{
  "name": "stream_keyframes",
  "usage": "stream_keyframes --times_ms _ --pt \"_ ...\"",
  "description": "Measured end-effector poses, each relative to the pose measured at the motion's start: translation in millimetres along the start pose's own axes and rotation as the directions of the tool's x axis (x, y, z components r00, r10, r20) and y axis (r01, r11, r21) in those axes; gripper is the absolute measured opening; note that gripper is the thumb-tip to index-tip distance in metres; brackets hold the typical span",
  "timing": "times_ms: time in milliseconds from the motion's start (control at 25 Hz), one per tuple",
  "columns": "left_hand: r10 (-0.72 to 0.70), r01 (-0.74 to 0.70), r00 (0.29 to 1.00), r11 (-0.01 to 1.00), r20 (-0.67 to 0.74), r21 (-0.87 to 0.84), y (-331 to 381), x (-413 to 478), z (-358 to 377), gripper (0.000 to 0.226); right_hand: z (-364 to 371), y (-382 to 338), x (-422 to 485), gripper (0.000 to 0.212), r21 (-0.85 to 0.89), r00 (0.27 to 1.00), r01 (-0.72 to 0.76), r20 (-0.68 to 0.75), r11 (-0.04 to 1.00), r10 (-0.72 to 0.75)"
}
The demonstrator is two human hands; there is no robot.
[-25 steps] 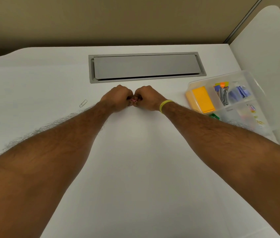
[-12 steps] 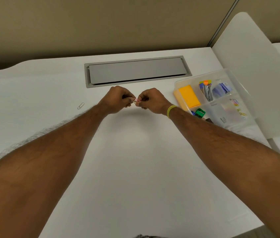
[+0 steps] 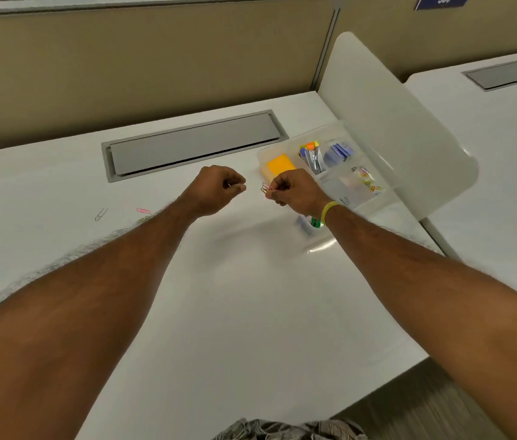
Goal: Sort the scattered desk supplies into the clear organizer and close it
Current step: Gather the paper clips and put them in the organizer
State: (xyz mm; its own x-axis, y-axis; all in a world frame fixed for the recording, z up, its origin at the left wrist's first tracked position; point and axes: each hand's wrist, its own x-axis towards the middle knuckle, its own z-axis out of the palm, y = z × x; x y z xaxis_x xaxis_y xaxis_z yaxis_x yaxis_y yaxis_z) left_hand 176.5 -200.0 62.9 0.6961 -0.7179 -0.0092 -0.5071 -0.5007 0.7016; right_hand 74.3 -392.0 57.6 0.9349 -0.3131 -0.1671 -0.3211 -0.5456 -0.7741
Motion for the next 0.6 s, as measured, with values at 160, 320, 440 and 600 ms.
stream_keyframes --times_ms 160,320,440,600 --pt "0.033 -0.037 0.998 0.998 0.059 0.060 36 12 30 0.031 -51 42 -22 0.010 -0.082 0.987 -0.076 -0.151 0.994 0.063" --pt "0.049 -0.058 0.994 0.994 0.097 0.092 65 27 59 0.032 -96 84 -29 0.020 -0.101 0.944 -0.179 -0.300 0.979 0.142" --pt "0.037 -0.053 0.991 0.991 0.125 0.123 79 38 76 0.032 -127 111 -25 0.013 -0.110 0.886 -0.268 -0.417 0.957 0.201" --pt "0.017 -0.036 0.991 0.990 0.136 0.139 86 50 90 0.031 -156 134 -15 0.012 -0.145 0.827 -0.354 -0.509 0.924 0.238"
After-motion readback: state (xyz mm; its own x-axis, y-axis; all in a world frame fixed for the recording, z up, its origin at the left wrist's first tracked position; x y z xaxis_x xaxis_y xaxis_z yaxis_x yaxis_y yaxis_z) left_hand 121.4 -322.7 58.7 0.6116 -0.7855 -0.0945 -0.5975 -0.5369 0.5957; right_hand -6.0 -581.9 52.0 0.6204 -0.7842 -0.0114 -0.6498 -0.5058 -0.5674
